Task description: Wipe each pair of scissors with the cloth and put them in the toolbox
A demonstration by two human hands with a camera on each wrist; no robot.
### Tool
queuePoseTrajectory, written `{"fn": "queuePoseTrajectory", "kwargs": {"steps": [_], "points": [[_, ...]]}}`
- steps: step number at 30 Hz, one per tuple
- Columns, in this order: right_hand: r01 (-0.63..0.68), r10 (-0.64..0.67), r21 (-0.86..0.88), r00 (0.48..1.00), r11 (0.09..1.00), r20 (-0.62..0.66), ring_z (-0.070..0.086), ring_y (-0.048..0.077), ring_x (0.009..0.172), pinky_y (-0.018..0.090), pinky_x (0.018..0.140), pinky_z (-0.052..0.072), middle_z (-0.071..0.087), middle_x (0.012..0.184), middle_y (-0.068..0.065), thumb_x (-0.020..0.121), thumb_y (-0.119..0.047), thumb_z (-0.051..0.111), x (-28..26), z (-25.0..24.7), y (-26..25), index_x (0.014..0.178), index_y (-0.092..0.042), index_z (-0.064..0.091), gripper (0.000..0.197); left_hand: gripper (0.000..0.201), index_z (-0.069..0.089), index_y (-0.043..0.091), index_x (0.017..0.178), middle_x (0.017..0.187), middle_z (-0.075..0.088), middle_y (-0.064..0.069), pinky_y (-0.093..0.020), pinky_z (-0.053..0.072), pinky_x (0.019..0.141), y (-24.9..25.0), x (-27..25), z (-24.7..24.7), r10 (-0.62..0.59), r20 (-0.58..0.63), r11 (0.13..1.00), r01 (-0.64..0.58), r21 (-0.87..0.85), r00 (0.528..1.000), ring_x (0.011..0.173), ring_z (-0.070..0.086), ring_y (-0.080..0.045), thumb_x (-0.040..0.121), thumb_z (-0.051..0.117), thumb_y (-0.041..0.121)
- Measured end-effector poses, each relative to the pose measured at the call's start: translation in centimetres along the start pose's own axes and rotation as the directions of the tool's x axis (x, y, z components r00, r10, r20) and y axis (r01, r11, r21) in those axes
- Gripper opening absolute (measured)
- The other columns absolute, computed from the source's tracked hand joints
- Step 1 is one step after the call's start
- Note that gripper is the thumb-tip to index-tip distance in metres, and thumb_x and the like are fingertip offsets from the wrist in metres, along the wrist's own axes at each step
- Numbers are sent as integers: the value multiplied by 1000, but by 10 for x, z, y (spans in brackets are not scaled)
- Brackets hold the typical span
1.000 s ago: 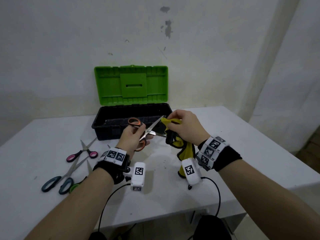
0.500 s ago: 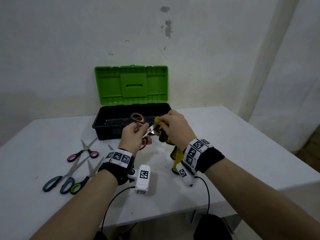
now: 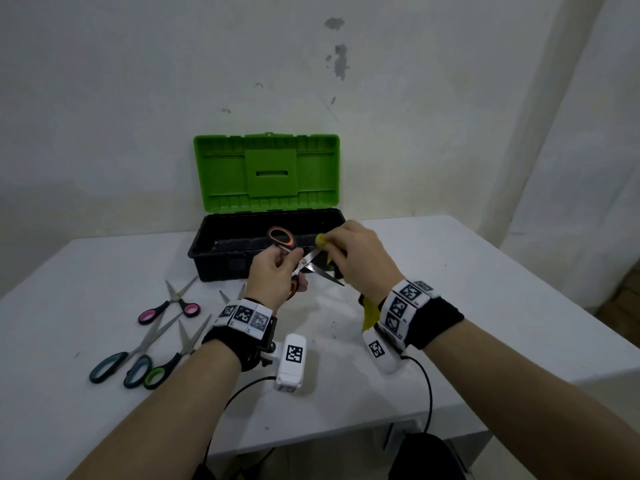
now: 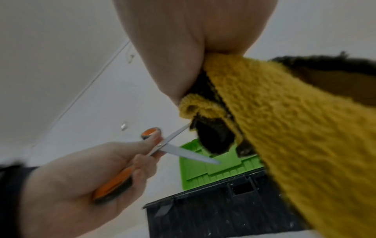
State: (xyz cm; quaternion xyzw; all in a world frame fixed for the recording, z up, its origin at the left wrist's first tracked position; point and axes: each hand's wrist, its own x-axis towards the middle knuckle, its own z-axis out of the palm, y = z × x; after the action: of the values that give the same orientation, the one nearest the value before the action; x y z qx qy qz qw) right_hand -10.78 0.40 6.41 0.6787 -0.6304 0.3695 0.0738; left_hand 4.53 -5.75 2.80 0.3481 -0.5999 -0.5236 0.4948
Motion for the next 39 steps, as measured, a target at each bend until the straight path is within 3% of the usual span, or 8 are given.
{"fn": "queuePoseTrajectory", "kwargs": {"steps": [3, 8, 14, 19, 22, 26, 33, 39], "points": [[49, -45, -41, 993, 998, 105, 56, 24, 86, 41, 75, 51, 56, 100, 6, 97, -23, 53, -6, 8, -8, 110, -12, 70, 23, 21, 56, 1, 81, 69, 57, -16, -34, 54, 51, -2, 1, 0, 34, 21, 998, -35, 48, 999, 45, 57, -23, 99, 58, 13], [-185, 189, -137, 982, 973, 12, 56, 29, 87, 41, 75, 51, 52, 101, 7, 99, -23, 47, 8, -8, 9, 105, -13, 66, 23, 20, 60, 1, 83, 58, 61, -15, -34, 55, 52, -5, 0, -3, 78, 25, 986, -81, 148, 997, 47, 59, -24, 98, 59, 14], [60, -51, -60, 990, 996, 132, 56, 24, 87, 41, 75, 50, 56, 99, 5, 96, -24, 54, -5, 1, -10, 106, -14, 68, 20, 22, 57, 0, 81, 51, 56, 10, -33, 54, 51, 0, 1, 1, 29, 50, 995, -33, 94, 998, 45, 57, -24, 99, 58, 13], [-149, 148, -46, 989, 988, -21, 55, 23, 86, 32, 72, 45, 55, 94, 2, 96, -24, 55, 4, -10, 15, 102, -15, 69, 18, 22, 56, -6, 86, 66, 53, -10, -32, 55, 51, -1, -1, -2, -6, 15, 1000, 6, 30, 1000, 43, 55, -19, 99, 57, 11], [-15, 17, 27, 996, 1000, -84, 58, 20, 84, 28, 73, 46, 57, 92, -1, 94, -21, 59, -1, -11, 18, 100, -15, 71, 14, 22, 58, -4, 88, 62, 55, -14, -29, 53, 50, -1, 0, -3, -63, -6, 998, 63, -10, 998, 44, 56, -18, 100, 57, 15], [193, -194, 20, 981, 981, 20, 61, 17, 82, 31, 74, 52, 62, 99, 1, 92, -16, 62, -11, 0, 9, 100, -14, 73, 13, 23, 57, 3, 81, 60, 53, -9, -27, 50, 47, 1, 1, 5, -163, 23, 979, 165, -121, 986, 43, 52, -17, 100, 57, 14], [-72, 80, 43, 974, 996, -210, 57, 17, 79, 28, 72, 50, 58, 92, 2, 93, -20, 63, 1, -15, 30, 101, -12, 74, 16, 22, 56, 4, 80, 58, 51, -4, -27, 51, 48, 2, -2, 2, -203, 43, 967, 207, -148, 978, 47, 52, -16, 99, 58, 14], [169, -168, 27, 985, 985, -48, 59, 20, 77, 31, 70, 51, 58, 94, 4, 93, -16, 62, -16, -2, 12, 105, -12, 73, 17, 23, 56, 4, 80, 53, 52, -5, -26, 50, 47, 3, -2, 6, -186, 50, 973, 191, -131, 981, 45, 51, -16, 100, 56, 15]]}}
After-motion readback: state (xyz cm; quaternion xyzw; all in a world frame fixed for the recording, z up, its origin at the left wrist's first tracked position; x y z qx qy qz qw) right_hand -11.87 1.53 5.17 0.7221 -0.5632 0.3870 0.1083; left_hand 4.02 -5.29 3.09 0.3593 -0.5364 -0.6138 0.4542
